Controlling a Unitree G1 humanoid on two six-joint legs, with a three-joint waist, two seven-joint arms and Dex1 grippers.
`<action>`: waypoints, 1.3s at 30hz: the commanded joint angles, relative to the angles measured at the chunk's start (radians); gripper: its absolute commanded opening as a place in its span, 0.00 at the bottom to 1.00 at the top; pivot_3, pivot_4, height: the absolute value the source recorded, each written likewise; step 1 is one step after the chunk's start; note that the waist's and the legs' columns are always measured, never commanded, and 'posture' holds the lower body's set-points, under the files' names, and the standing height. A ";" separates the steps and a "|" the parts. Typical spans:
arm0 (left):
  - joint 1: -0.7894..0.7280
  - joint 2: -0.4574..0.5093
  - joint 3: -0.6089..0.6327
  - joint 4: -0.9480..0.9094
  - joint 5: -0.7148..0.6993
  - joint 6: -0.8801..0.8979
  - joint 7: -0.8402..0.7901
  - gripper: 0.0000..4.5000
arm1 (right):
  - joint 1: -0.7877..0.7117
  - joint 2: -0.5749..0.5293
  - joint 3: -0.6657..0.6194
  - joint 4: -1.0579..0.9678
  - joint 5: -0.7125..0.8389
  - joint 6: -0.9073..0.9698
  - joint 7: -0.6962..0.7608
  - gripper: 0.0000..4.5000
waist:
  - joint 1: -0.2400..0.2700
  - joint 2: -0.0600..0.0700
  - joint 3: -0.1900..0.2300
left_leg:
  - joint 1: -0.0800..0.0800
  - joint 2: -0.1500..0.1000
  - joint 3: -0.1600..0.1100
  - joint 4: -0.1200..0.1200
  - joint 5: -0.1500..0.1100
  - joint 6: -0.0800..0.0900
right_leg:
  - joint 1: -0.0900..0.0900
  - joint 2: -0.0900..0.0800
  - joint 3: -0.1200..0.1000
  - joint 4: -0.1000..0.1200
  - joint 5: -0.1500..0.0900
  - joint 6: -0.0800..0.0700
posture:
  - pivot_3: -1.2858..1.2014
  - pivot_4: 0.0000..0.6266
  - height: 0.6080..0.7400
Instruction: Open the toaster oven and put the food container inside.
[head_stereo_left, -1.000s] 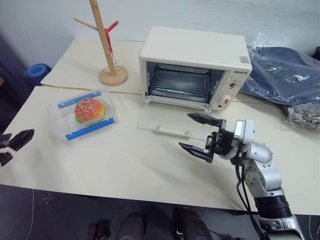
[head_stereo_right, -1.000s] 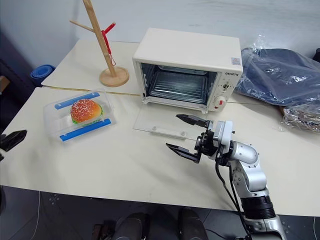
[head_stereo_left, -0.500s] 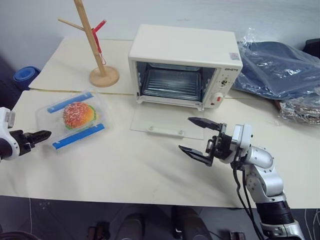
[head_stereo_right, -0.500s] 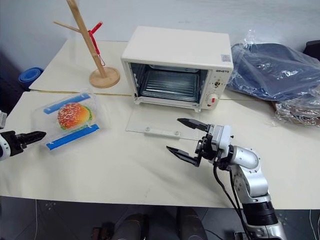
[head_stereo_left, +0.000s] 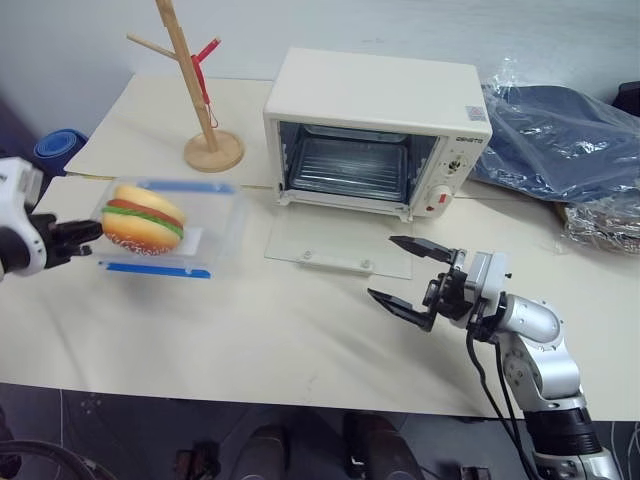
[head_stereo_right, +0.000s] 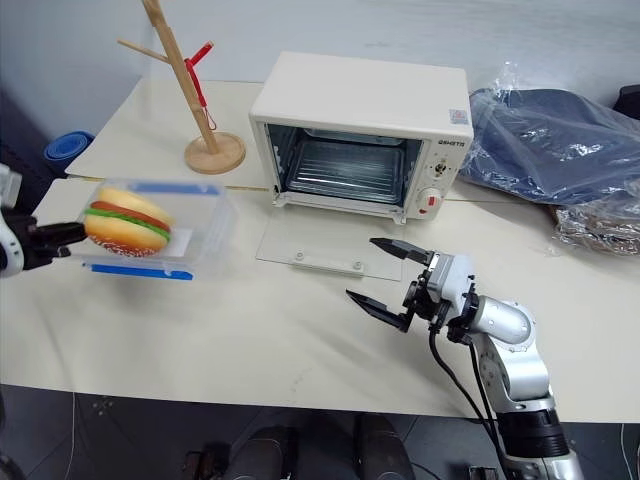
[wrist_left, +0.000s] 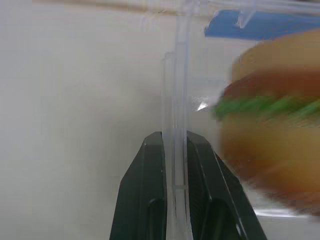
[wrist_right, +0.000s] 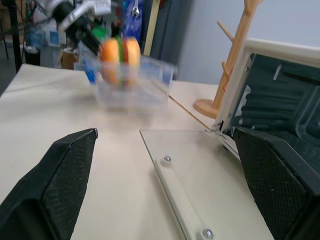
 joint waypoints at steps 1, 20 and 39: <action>-0.093 -0.050 -0.038 -0.110 -0.039 0.146 0.037 0.04 | 0.030 -0.026 -0.042 -0.033 0.001 -0.010 -0.021 1.00 | 0.000 0.000 0.000 | 0.000 0.000 0.000 0.000 0.000 0.000 | 0.000 0.000 0.000 0.001 0.000 0.000 | 0.52 0.24 1.00; -0.403 -0.636 -0.176 -0.103 0.164 0.197 0.336 0.04 | 0.186 -0.036 -0.076 -0.199 -0.012 0.025 -0.165 1.00 | -0.008 -0.001 0.000 | 0.000 0.000 0.003 0.008 0.001 -0.002 | -0.001 0.003 0.002 0.004 0.000 0.000 | 0.52 0.24 1.00; -0.160 -0.221 -0.239 -0.076 0.139 -0.319 -0.306 0.57 | 0.222 -0.181 0.058 -0.369 0.028 0.355 -0.165 0.64 | -0.011 0.000 0.000 | 0.004 0.002 0.007 0.006 0.001 -0.005 | -0.002 0.005 0.006 0.006 -0.001 -0.001 | 0.52 0.24 1.00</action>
